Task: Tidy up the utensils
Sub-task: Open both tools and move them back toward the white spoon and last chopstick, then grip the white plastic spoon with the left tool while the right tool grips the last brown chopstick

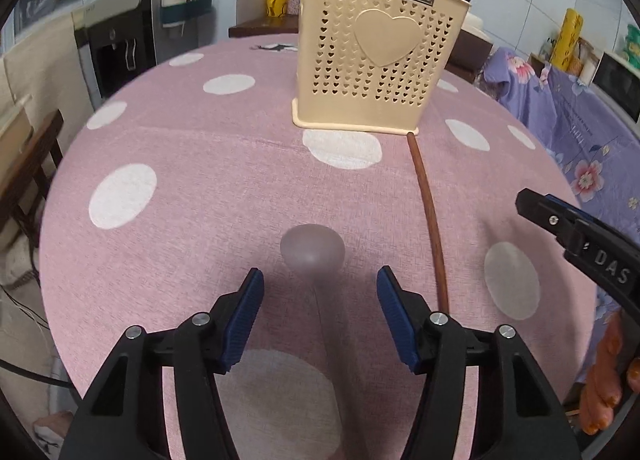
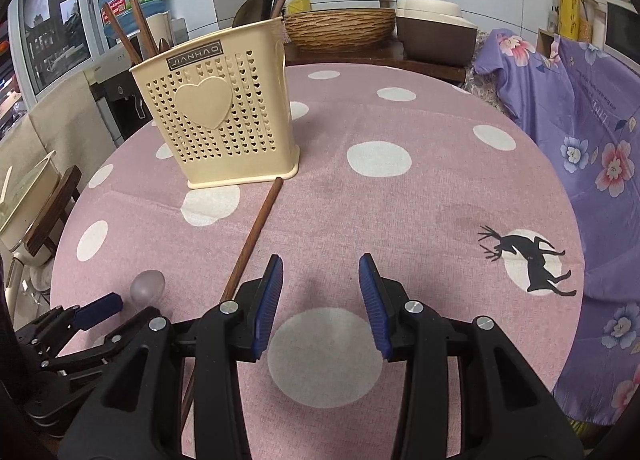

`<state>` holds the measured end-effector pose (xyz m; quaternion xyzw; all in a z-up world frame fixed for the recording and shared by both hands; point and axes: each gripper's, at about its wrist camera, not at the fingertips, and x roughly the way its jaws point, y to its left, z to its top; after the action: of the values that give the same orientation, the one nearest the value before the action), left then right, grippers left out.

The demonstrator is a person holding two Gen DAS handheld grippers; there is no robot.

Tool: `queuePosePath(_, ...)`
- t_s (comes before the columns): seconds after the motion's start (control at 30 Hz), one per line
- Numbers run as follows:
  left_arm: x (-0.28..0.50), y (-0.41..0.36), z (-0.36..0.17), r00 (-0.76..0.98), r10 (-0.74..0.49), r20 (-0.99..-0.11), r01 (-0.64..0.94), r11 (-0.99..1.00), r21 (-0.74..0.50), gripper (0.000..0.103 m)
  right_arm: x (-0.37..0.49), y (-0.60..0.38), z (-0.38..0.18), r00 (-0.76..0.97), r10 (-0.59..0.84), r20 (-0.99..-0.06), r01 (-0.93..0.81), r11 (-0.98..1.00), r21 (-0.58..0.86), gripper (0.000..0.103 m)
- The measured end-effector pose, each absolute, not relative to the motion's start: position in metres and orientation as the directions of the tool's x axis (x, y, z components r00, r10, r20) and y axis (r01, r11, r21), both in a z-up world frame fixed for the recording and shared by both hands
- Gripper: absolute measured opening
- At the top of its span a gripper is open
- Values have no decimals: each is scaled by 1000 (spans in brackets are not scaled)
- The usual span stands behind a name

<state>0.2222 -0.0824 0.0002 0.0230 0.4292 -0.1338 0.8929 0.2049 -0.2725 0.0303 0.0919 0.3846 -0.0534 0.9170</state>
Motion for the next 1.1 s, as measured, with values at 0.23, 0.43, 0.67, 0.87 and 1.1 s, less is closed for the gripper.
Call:
queuePosePath(0.23, 231, -88, 1, 603, -183, -776, 249, 968, -35, 45, 205, -270, 30, 693, -12, -721, 158, 978, 135, 40)
queuePosePath(0.43, 240, -93, 1, 604, -167, -779, 255, 967, -10, 36, 216, -266, 27, 665, 11, -747, 150, 978, 147, 40)
queuePosePath(0.67, 246, -83, 7, 597, -234, -767, 239, 965, -109, 36, 252, -258, 21, 612, 77, -787, 147, 967, 209, 40)
queuePosePath(0.87, 247, -72, 26, 650, -261, -714, 215, 964, -156, 36, 293, -246, 11, 553, 105, -826, 154, 962, 225, 39)
queuePosePath(1.1, 250, -61, 50, 704, -284, -651, 208, 959, -194, 36, 324, -238, 2, 512, 51, -857, 197, 965, 175, 26)
